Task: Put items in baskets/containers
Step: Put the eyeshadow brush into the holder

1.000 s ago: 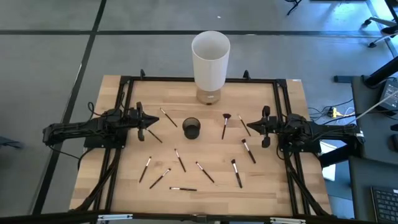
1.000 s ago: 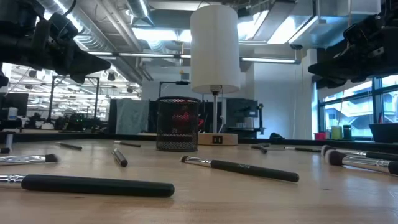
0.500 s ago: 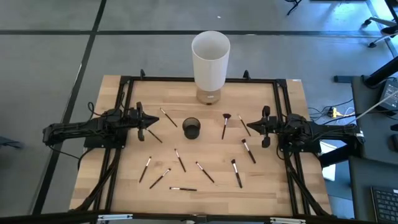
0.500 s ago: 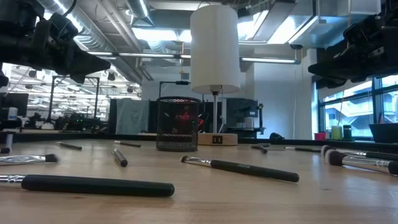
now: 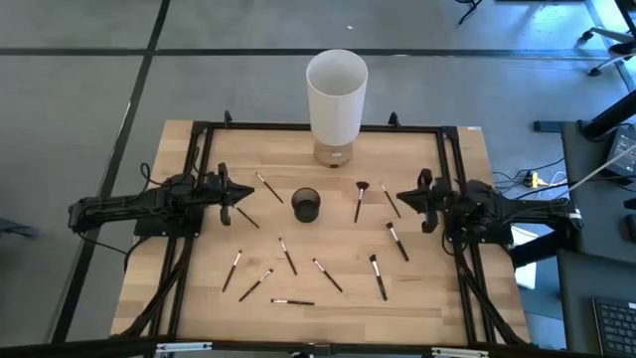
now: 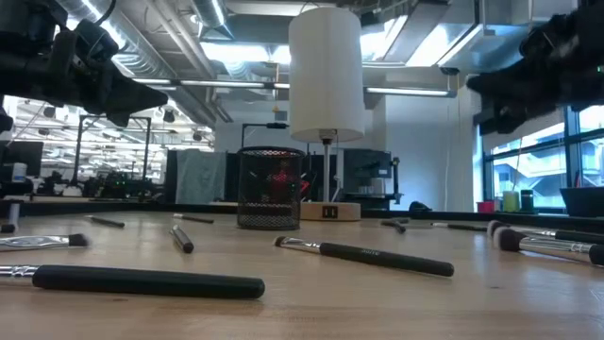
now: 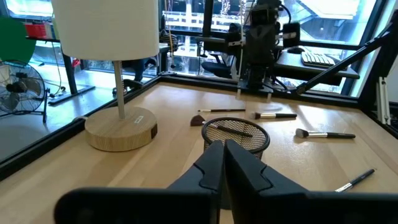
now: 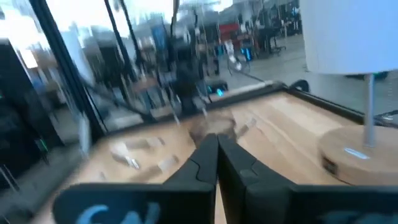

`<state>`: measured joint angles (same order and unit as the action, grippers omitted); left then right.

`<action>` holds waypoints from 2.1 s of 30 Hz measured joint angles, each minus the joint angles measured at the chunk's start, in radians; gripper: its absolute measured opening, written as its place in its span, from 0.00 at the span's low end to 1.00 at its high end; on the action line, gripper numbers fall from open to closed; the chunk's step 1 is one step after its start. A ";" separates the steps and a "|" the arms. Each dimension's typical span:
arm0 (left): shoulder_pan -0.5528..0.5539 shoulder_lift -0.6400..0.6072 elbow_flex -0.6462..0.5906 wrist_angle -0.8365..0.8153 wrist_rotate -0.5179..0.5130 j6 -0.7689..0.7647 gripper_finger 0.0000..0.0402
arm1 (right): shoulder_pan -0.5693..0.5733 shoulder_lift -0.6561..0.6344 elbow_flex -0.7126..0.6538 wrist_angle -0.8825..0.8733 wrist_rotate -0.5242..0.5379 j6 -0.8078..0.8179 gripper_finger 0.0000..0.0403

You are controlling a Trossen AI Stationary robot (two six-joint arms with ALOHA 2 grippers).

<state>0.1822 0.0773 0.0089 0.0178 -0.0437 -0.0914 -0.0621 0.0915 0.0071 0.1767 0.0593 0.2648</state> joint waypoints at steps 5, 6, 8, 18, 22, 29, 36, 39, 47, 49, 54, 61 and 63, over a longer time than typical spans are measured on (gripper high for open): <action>0.002 0.000 0.000 0.020 -0.045 0.000 0.02 | -0.005 0.013 0.006 -0.052 0.062 0.153 0.02; 0.004 0.000 0.000 0.035 -0.081 0.000 0.03 | -0.008 0.024 0.015 -0.100 0.088 0.176 0.02; 0.005 0.000 0.000 0.040 -0.139 0.000 0.03 | -0.013 0.055 0.036 -0.196 0.149 0.222 0.02; 0.004 0.000 0.000 0.168 -0.223 0.000 0.03 | -0.083 0.339 0.154 -0.407 0.335 0.315 0.02; 0.011 0.000 0.000 0.247 -0.277 0.105 0.03 | -0.141 0.491 0.219 -0.431 0.248 0.355 0.05; 0.076 0.000 0.000 0.430 -0.445 0.321 0.01 | -0.180 0.731 0.369 -0.357 0.177 0.186 0.20; 0.156 0.023 0.000 0.434 -0.418 0.339 0.01 | -0.248 1.006 0.523 -0.534 0.157 0.293 0.24; 0.179 0.043 0.000 0.435 -0.449 0.287 0.01 | -0.256 1.123 0.598 -0.628 0.108 0.324 0.23; 0.187 0.120 0.000 0.382 -0.375 0.185 0.03 | -0.256 1.352 0.741 -0.751 0.105 0.301 0.23; 0.187 0.137 0.000 0.341 -0.375 0.167 0.03 | -0.258 1.394 0.752 -0.757 0.105 0.285 0.23; 0.187 0.168 0.000 0.258 -0.376 0.152 0.01 | -0.275 1.471 0.761 -0.755 0.104 0.270 0.23; 0.187 0.191 0.000 0.242 -0.384 0.125 0.01 | -0.291 1.538 0.761 -0.758 0.028 0.216 0.22; 0.187 0.191 0.000 0.238 -0.384 0.112 0.01 | -0.289 1.545 0.762 -0.758 0.019 0.201 0.20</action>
<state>0.3687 0.2687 0.0090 0.2554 -0.4278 0.0210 -0.3515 1.6360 0.7689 -0.5812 0.0786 0.4657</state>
